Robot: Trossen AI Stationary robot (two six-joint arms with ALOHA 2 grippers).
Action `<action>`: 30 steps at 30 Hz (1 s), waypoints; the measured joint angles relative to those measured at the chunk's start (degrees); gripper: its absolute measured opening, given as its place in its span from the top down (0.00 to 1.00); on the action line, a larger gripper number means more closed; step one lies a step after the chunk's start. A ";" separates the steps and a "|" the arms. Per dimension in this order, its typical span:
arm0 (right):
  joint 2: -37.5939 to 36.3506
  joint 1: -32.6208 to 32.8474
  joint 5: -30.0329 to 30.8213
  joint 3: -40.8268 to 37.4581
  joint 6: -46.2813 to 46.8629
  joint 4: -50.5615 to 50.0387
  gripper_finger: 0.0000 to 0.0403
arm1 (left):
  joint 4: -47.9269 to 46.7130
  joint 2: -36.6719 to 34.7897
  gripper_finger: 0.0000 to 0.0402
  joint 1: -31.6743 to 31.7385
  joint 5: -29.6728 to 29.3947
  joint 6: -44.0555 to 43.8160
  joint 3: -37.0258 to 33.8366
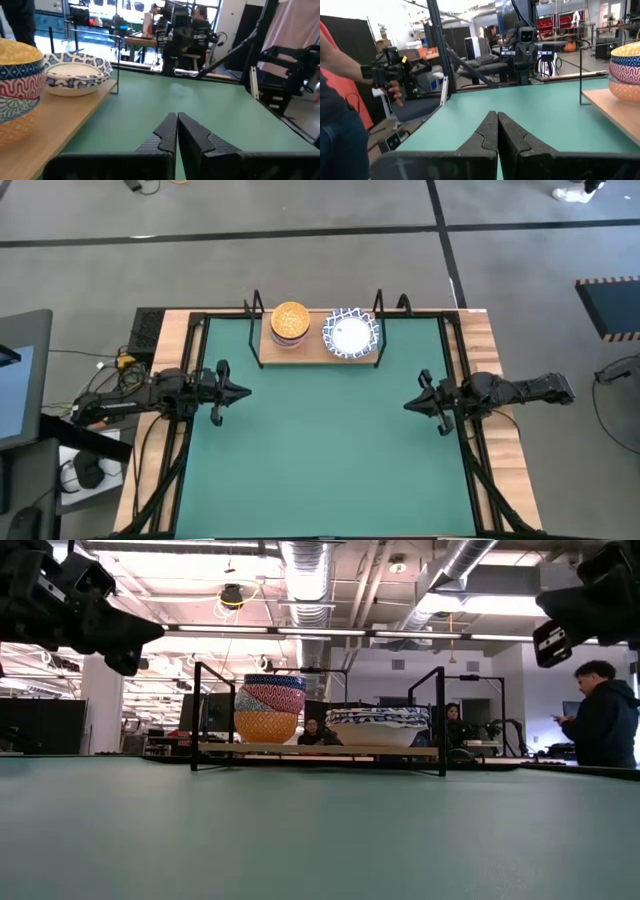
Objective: Place and stack bowls onto a shelf
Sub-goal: Return to Home Position
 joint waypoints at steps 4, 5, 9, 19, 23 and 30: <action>0.00 0.04 -0.01 -0.02 -1.20 -1.38 0.95 | -0.02 0.23 1.00 -0.19 -0.04 0.41 0.00; 0.00 0.02 -0.01 -0.02 -1.27 -1.88 0.95 | -0.01 0.52 1.00 -0.48 -0.21 0.64 0.00; 0.00 0.03 -0.01 -0.02 -1.42 -2.85 0.95 | -0.06 2.25 1.00 -1.97 -0.55 0.66 -0.02; 0.00 0.04 -3.50 -0.07 -4.96 -1.26 0.94 | 6.35 3.06 1.00 -2.97 0.12 -1.64 -0.04; 0.00 0.04 -5.62 -0.07 -7.25 -1.55 0.94 | 7.12 0.66 1.00 -3.57 1.72 -0.29 -0.07; 0.00 0.03 -6.09 -0.07 -9.72 -0.09 0.94 | 3.72 0.02 1.00 -5.57 -1.46 3.46 -0.09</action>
